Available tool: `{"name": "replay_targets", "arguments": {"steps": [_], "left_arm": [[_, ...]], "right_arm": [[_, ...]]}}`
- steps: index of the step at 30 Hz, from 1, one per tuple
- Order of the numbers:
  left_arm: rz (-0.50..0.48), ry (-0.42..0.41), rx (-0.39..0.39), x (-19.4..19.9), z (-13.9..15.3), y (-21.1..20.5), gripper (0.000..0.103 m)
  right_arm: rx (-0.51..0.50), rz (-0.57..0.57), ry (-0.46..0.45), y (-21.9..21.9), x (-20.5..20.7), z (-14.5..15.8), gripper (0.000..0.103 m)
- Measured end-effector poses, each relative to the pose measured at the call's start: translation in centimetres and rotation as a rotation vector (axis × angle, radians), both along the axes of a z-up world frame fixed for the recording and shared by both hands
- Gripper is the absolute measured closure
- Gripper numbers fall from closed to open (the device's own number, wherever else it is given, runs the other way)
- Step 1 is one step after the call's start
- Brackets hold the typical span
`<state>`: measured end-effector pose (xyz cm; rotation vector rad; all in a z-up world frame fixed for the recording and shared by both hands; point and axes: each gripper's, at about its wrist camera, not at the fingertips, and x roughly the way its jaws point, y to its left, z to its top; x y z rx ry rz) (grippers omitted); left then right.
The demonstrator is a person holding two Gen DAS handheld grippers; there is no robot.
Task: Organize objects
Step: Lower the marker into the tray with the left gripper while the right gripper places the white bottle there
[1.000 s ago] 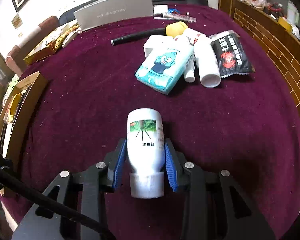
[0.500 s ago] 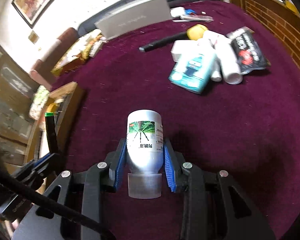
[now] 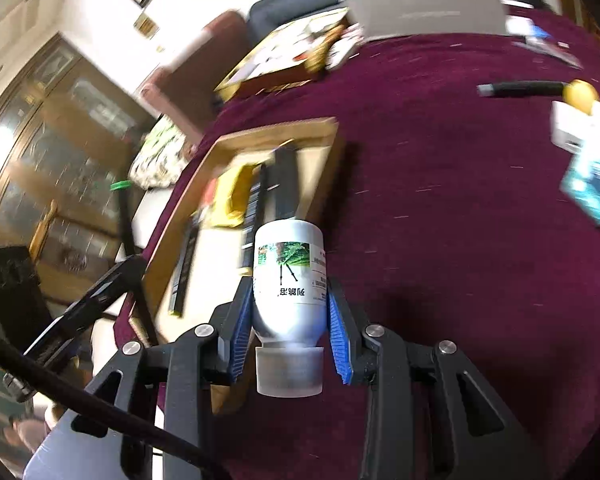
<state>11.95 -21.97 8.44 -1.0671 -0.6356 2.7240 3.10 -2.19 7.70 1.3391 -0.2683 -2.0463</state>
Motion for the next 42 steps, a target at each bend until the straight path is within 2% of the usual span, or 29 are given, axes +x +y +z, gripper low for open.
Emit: {"name": "replay_targets", "arguments": {"steps": [6,9,12,15,23,25,26,28,30,32,36,42], "left_arm": [[0.087,-0.108,-0.037,-1.8,-3.9,-2.2,0.091],[0.102,-0.162,-0.046,-2.9,-5.5,-2.7,0.091],[0.125,-0.19,-0.086,-3.5,-6.4,-2.8,0.091],[0.138,-0.215,-0.087,-4.0,-7.0,-3.2,0.091],[0.14,-0.195,-0.046,-3.1,-6.4,-4.4,0.09],[0.151,-0.191,-0.037,-2.8,-6.0,-4.7,0.087],[0.16,-0.187,-0.03,-2.6,-5.8,-4.9,0.082],[0.173,-0.173,-0.007,-2.2,-5.4,-5.3,0.057],[0.193,-0.155,0.008,-1.5,-4.9,-5.7,0.05],[0.2,-0.143,0.014,-1.0,-4.5,-5.9,0.05],[0.223,-0.119,0.023,-0.1,-3.7,-6.4,0.05],[0.234,-0.111,0.021,0.3,-2.9,-5.8,0.05]], "right_arm": [[0.056,0.107,-0.022,-6.5,0.6,-1.5,0.07],[0.091,0.129,-0.027,-8.2,0.8,-2.6,0.07],[0.115,0.137,-0.035,-9.5,0.7,-3.4,0.07],[0.13,0.137,-0.047,-10.3,0.1,-4.1,0.07],[0.154,0.135,-0.059,-11.9,-1.0,-4.6,0.07],[0.172,0.128,-0.046,-12.1,-1.1,-4.5,0.07],[0.182,0.124,-0.042,-12.1,-1.1,-4.5,0.07],[0.189,0.118,-0.041,-12.3,-1.3,-4.4,0.07],[0.187,0.109,-0.045,-12.1,-1.3,-4.4,0.07],[0.184,0.107,-0.048,-12.1,-1.2,-4.4,0.069],[0.203,0.067,-0.048,-11.3,-0.9,-4.0,0.054],[0.158,0.071,-0.053,-10.1,-0.1,-3.0,0.054]]}}
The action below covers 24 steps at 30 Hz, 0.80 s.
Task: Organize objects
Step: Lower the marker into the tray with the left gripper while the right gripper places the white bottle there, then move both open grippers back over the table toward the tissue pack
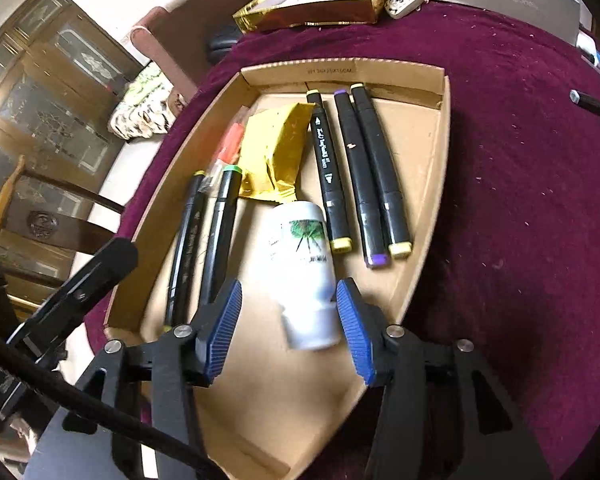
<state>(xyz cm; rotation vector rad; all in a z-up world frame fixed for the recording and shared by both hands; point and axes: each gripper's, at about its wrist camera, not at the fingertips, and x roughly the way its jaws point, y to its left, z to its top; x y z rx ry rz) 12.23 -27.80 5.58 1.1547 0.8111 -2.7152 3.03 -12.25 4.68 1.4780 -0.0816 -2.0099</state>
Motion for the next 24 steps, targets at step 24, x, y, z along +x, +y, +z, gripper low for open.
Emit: {"name": "replay_targets", "arguments": {"steps": [24], "left_arm": [[-0.499,-0.042,-0.133,-3.0,2.0,21.0,0.048]], "right_arm": [[-0.095,-0.579,0.195,32.1,-6.2,4.7,0.037]]}}
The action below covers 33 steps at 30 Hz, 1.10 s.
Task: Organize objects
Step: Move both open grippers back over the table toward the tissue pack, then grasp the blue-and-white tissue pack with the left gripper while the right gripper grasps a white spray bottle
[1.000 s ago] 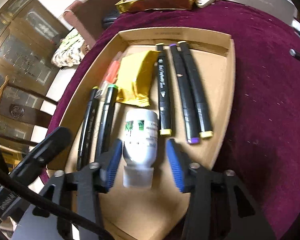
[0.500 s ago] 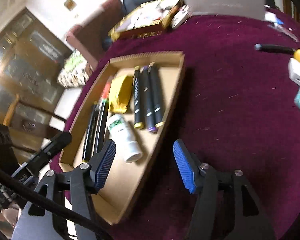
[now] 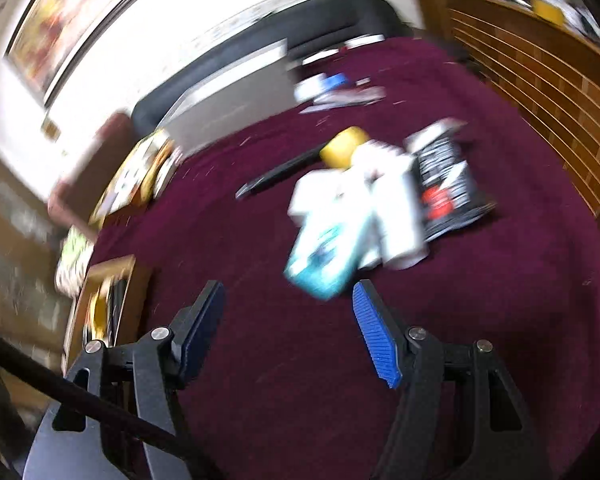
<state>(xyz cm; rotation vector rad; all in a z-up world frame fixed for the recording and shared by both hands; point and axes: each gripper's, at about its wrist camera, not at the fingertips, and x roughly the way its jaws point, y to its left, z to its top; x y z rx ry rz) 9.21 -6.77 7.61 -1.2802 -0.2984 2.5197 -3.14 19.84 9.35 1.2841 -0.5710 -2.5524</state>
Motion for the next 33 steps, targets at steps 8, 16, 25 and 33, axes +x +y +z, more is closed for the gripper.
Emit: {"name": "replay_targets", "arguments": {"steps": [8,16,25,33], "left_arm": [[0.013,-0.057,-0.017,-0.6,-1.1,1.7,0.048],[0.055,-0.074,-0.021,-0.9,-1.6,0.6,0.048],[0.03,-0.105,-0.003,-1.4,-2.8,1.2,0.048],[0.034,-0.094,-0.021,-1.5,-2.5,0.7,0.048]], "right_arm": [[0.033,0.003,-0.007,0.5,-6.4,-0.7,0.037],[-0.264,0.389,-0.219,-4.1,-7.7,-4.8,0.036],[0.094,0.145,-0.104,-2.8,-6.6,-1.4,0.036],[0.278,0.002,-0.171,-3.4,-8.7,-4.4,0.043]]}}
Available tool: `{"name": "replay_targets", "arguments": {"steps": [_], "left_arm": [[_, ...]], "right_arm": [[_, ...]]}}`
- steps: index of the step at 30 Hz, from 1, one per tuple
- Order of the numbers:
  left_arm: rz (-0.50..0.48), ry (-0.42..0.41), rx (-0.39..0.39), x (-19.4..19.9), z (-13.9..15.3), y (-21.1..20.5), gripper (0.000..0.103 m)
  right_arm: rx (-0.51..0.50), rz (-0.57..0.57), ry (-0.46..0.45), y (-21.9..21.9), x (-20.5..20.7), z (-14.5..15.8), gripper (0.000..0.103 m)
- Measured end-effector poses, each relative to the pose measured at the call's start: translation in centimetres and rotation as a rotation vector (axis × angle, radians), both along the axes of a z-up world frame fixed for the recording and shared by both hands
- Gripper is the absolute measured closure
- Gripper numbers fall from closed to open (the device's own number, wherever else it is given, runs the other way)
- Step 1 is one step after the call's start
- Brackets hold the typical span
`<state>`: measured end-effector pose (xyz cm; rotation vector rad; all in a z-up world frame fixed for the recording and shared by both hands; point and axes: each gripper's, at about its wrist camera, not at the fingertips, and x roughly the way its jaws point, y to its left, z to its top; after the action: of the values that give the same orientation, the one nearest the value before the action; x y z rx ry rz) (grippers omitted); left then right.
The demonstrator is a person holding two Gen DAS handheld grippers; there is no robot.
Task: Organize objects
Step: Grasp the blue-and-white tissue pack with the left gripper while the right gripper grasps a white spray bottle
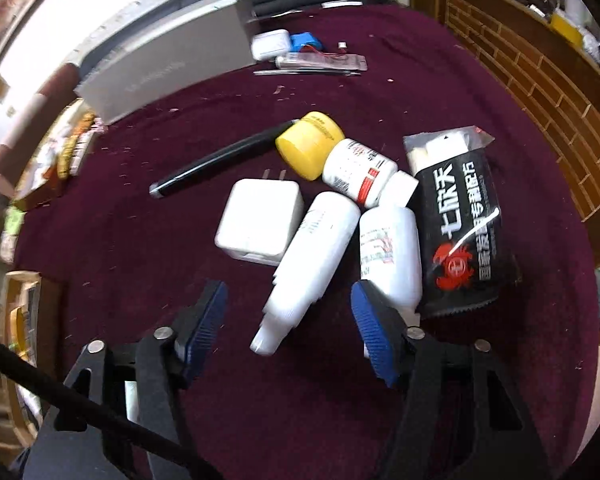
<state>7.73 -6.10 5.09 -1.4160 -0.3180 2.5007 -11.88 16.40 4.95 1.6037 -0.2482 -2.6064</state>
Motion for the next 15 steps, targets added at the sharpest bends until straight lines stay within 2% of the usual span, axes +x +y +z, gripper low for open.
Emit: {"name": "replay_targets", "arguments": {"steps": [5,6,7,8,9,15], "left_arm": [[-0.047,-0.008,0.008,-1.2,0.6,0.2,0.048],[-0.049,-0.004,0.005,-1.6,0.8,0.3,0.048],[-0.044,0.005,-0.015,-2.2,1.1,0.4,0.048],[-0.039,0.012,-0.033,-2.7,1.3,0.5,0.048],[-0.033,0.018,-0.049,-3.3,1.4,0.6,0.048],[-0.06,0.038,-0.09,-6.5,0.9,2.3,0.048]], "right_arm": [[0.076,-0.048,-0.033,-0.5,-1.0,-1.6,0.045],[0.085,-0.063,-0.022,-0.5,-1.0,-1.8,0.048],[0.09,-0.065,-0.011,-0.6,-1.0,-1.8,0.064],[0.09,-0.061,-0.009,-0.6,-0.8,-1.7,0.069],[0.07,-0.051,-0.01,-0.6,-0.4,-1.7,0.074],[-0.061,0.02,-0.022,0.5,3.9,-1.7,0.075]]}}
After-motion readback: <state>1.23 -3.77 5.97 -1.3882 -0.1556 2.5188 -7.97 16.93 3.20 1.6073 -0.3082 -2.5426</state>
